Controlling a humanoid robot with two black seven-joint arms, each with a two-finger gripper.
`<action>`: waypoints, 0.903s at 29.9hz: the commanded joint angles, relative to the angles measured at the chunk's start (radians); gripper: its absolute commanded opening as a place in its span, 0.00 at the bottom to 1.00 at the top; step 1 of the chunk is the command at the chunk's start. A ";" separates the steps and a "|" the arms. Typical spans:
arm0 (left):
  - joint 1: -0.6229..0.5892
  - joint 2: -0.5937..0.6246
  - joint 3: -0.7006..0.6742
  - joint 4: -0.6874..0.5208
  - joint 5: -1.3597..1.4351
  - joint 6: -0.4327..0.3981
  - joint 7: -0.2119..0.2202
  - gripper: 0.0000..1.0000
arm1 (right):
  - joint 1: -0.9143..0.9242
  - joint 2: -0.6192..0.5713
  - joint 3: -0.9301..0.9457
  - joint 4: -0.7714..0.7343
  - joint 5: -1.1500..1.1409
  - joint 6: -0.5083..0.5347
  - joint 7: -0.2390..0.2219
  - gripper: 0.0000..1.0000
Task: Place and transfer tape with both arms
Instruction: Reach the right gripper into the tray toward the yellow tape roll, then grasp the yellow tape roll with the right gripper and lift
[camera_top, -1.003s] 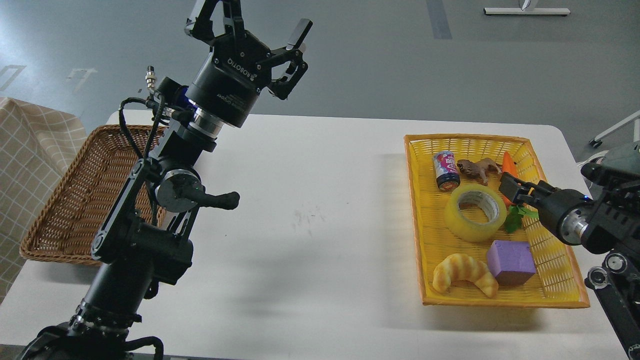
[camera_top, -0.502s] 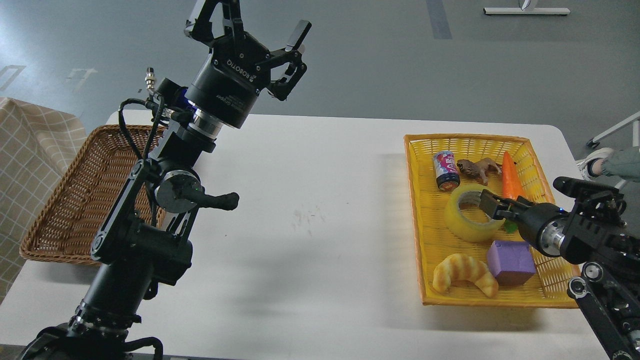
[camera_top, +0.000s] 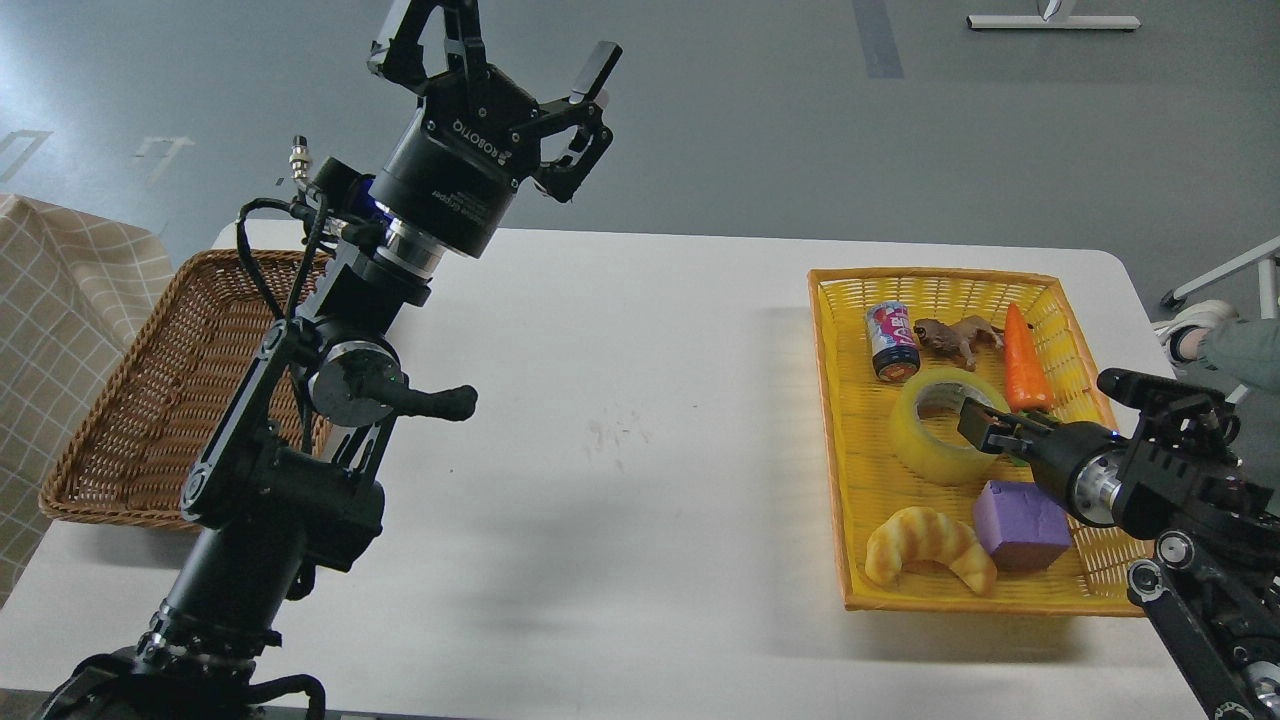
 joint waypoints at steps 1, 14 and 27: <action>0.001 0.000 -0.001 -0.001 0.000 0.000 0.000 0.98 | 0.000 0.005 -0.001 -0.002 0.000 0.000 0.000 0.60; -0.002 0.002 -0.002 0.002 -0.006 0.000 0.000 0.98 | 0.000 0.023 -0.001 -0.014 0.000 0.000 -0.009 0.61; -0.006 0.003 -0.002 0.007 -0.006 0.000 0.000 0.98 | 0.000 0.023 -0.001 -0.015 0.000 0.000 -0.012 0.46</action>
